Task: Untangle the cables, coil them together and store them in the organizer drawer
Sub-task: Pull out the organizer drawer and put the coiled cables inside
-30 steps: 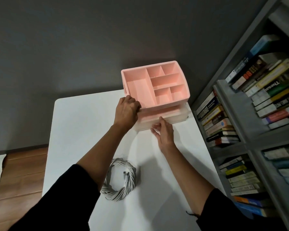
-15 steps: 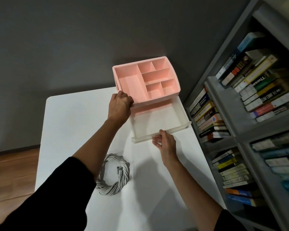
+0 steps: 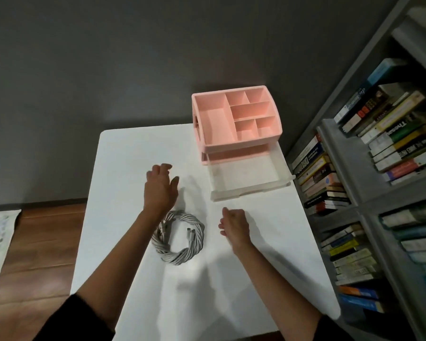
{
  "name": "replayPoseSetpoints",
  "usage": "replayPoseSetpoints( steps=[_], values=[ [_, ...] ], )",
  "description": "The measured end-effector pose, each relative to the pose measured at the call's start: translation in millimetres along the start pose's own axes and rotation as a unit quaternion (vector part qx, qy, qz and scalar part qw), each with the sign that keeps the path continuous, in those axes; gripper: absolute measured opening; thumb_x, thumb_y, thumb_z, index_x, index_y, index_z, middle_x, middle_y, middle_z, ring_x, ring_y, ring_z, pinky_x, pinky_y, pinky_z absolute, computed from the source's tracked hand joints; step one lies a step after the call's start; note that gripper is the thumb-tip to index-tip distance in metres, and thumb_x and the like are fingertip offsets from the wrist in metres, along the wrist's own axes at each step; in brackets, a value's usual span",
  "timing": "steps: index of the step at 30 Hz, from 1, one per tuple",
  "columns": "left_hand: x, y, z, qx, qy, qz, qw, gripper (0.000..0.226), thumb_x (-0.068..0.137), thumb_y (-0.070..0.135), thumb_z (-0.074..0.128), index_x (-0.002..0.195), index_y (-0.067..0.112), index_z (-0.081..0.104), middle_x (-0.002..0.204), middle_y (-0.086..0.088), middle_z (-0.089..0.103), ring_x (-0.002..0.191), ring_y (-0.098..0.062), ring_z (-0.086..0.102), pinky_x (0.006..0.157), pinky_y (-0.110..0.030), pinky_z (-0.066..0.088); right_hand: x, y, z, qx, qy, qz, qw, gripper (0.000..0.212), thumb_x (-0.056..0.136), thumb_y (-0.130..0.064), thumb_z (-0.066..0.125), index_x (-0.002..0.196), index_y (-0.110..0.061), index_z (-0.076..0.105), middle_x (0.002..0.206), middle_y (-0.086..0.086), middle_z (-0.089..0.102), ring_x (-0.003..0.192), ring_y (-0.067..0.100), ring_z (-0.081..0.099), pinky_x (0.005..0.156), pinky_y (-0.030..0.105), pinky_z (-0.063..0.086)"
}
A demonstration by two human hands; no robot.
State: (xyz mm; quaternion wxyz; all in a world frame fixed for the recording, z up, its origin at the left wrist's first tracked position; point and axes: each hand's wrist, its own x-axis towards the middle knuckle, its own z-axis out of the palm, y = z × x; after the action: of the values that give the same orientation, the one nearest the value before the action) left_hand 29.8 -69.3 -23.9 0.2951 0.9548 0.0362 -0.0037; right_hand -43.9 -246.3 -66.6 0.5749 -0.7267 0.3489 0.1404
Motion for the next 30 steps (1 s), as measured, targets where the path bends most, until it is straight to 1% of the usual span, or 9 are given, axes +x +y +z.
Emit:
replayPoseSetpoints(
  steps=[2, 4, 7, 9, 11, 16, 22, 26, 30],
  values=[
    [-25.0, -20.6, -2.0, 0.008, -0.058, -0.140, 0.988, 0.050, 0.094, 0.032, 0.055, 0.125, -0.005, 0.044, 0.123, -0.027, 0.049, 0.118, -0.041, 0.042, 0.096, -0.047, 0.036, -8.5, 3.8, 14.0, -0.099, -0.036, -0.017, 0.994, 0.050, 0.071, -0.062, 0.050, 0.081, -0.013, 0.056, 0.081, 0.007, 0.065, 0.083, 0.031, 0.066, 0.080, 0.045, 0.056],
    [-50.0, -30.2, -3.7, 0.010, -0.114, -0.250, 0.961, 0.070, 0.091, 0.048, 0.053, 0.130, -0.007, 0.035, 0.132, -0.027, 0.041, 0.126, -0.043, 0.036, 0.101, -0.047, 0.033, -20.9, 2.2, 25.5, -0.164, -0.063, -0.044, 0.984, 0.061, 0.073, -0.065, 0.060, 0.097, -0.009, 0.055, 0.098, 0.007, 0.062, 0.097, 0.025, 0.062, 0.086, 0.035, 0.050],
    [-74.3, -32.7, -5.8, -0.027, -0.177, -0.321, 0.930, 0.097, 0.080, 0.061, 0.061, 0.140, -0.004, 0.021, 0.142, -0.021, 0.030, 0.133, -0.040, 0.029, 0.107, -0.045, 0.035, -35.1, 2.7, 39.1, -0.231, -0.079, -0.091, 0.965, 0.074, 0.067, -0.058, 0.076, 0.109, -0.004, 0.048, 0.110, 0.010, 0.054, 0.108, 0.028, 0.056, 0.085, 0.035, 0.047],
    [-82.7, -34.4, -5.4, -0.017, -0.190, -0.314, 0.930, 0.103, 0.074, 0.055, 0.072, 0.140, -0.004, 0.018, 0.141, -0.020, 0.030, 0.134, -0.039, 0.029, 0.105, -0.042, 0.035, -42.4, 4.3, 48.3, -0.292, -0.066, -0.102, 0.949, 0.081, 0.066, -0.050, 0.080, 0.120, -0.005, 0.040, 0.125, 0.012, 0.046, 0.119, 0.030, 0.048, 0.092, 0.036, 0.044],
    [-87.0, -35.7, -1.3, -0.024, -0.178, -0.316, 0.932, 0.095, 0.074, 0.039, 0.078, 0.136, -0.005, 0.021, 0.138, -0.021, 0.033, 0.131, -0.040, 0.031, 0.102, -0.042, 0.037, -48.3, 4.6, 54.1, -0.338, -0.035, -0.097, 0.935, 0.077, 0.070, -0.042, 0.080, 0.123, -0.008, 0.036, 0.131, 0.011, 0.042, 0.123, 0.031, 0.046, 0.091, 0.038, 0.045],
    [-94.6, -24.4, 9.3, -0.017, -0.148, -0.310, 0.939, 0.055, 0.085, 0.014, 0.061, 0.126, -0.006, 0.031, 0.132, -0.021, 0.036, 0.124, -0.041, 0.037, 0.102, -0.042, 0.035, -55.9, 7.7, 59.9, -0.345, 0.011, -0.098, 0.933, 0.060, 0.076, -0.035, 0.074, 0.117, -0.010, 0.038, 0.127, 0.010, 0.043, 0.115, 0.034, 0.050, 0.087, 0.039, 0.046],
    [-96.8, -21.7, 9.4, -0.051, -0.120, -0.291, 0.948, 0.044, 0.086, 0.011, 0.057, 0.120, -0.004, 0.033, 0.126, -0.024, 0.036, 0.116, -0.045, 0.042, 0.093, -0.043, 0.042, -60.6, 4.3, 55.8, -0.257, 0.012, -0.138, 0.956, 0.049, 0.073, -0.027, 0.073, 0.101, -0.016, 0.034, 0.115, 0.007, 0.043, 0.107, 0.035, 0.054, 0.081, 0.042, 0.051],
    [-83.7, -11.0, -6.4, -0.117, -0.086, -0.235, 0.961, 0.038, 0.088, 0.017, 0.064, 0.101, 0.004, 0.031, 0.107, -0.023, 0.055, 0.095, -0.037, 0.057, 0.068, -0.033, 0.038, -60.0, -19.3, 42.7, -0.225, 0.026, -0.162, 0.960, 0.050, 0.073, -0.027, 0.074, 0.108, -0.013, 0.040, 0.117, 0.007, 0.045, 0.108, 0.034, 0.054, 0.086, 0.044, 0.049],
    [-53.4, 21.3, -22.0, -0.167, -0.044, -0.177, 0.969, 0.034, 0.085, 0.015, 0.068, 0.097, 0.006, 0.038, 0.091, -0.014, 0.056, 0.088, -0.031, 0.058, 0.063, -0.029, 0.037, -51.1, -58.5, 14.9, -0.180, 0.055, -0.181, 0.965, 0.053, 0.073, -0.024, 0.076, 0.113, -0.008, 0.045, 0.121, 0.009, 0.046, 0.109, 0.032, 0.052, 0.088, 0.038, 0.045]
  ],
)
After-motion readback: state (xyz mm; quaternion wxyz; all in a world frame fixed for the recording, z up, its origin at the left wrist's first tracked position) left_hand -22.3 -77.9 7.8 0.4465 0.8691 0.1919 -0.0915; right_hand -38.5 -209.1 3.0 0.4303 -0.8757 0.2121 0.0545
